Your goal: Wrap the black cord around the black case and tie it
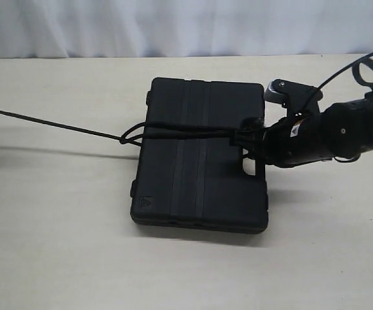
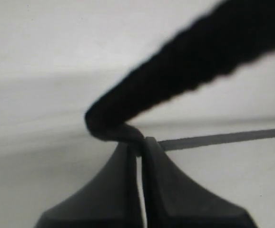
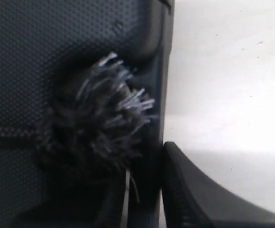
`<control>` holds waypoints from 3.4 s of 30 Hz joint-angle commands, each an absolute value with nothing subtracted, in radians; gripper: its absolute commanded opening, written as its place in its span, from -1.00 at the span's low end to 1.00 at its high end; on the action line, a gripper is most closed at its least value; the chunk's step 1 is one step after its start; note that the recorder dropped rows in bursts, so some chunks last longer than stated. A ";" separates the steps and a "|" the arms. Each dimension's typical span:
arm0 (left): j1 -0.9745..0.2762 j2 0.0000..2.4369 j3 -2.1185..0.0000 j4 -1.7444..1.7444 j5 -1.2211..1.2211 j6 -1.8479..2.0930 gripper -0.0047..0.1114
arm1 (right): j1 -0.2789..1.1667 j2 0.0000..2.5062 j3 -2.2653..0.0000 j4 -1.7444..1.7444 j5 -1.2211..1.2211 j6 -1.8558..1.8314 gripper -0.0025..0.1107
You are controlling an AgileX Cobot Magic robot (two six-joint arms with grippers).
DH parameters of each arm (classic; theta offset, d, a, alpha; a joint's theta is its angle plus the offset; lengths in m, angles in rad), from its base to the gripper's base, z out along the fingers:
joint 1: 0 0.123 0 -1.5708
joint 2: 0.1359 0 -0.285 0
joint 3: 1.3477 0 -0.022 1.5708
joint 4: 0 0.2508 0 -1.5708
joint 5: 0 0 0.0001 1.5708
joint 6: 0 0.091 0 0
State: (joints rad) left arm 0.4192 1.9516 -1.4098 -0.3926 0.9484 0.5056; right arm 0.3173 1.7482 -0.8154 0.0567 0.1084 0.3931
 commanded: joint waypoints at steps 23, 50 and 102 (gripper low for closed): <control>0.453 1.947 -1.419 -0.333 0.837 0.471 -0.92 | 0.349 1.796 -0.971 0.066 0.434 0.291 0.07; 0.453 1.947 -1.419 -0.049 0.816 0.299 -0.92 | 0.282 1.908 -0.974 0.071 0.316 0.367 -0.88; -0.739 1.448 -1.355 0.525 0.939 -0.264 -0.92 | 0.334 1.539 -1.064 -0.390 0.992 0.252 -0.88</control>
